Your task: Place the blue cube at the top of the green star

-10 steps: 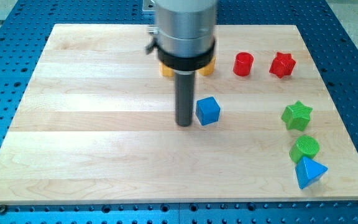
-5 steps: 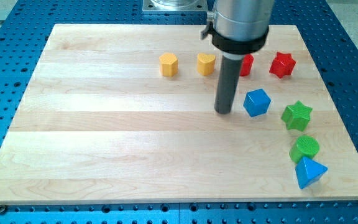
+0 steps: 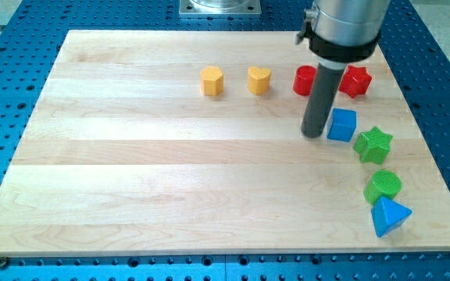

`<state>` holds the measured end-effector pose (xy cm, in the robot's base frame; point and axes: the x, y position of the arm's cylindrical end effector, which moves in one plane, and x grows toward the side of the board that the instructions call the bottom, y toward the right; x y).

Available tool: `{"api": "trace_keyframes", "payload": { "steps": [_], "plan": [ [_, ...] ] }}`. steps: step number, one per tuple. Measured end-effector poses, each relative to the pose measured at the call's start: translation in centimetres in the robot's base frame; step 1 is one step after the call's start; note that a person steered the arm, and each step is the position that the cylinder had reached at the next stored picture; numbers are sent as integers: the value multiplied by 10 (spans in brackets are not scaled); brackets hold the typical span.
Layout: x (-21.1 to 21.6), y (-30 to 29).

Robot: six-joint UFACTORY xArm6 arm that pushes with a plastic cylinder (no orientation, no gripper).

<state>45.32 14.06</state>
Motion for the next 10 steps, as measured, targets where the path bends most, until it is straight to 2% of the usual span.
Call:
{"api": "trace_keyframes", "payload": {
  "steps": [1,3,8,9,10],
  "plan": [
    [-14,25],
    [-38,34],
    [-19,41],
    [-28,39],
    [-63,37]
  ]
}}
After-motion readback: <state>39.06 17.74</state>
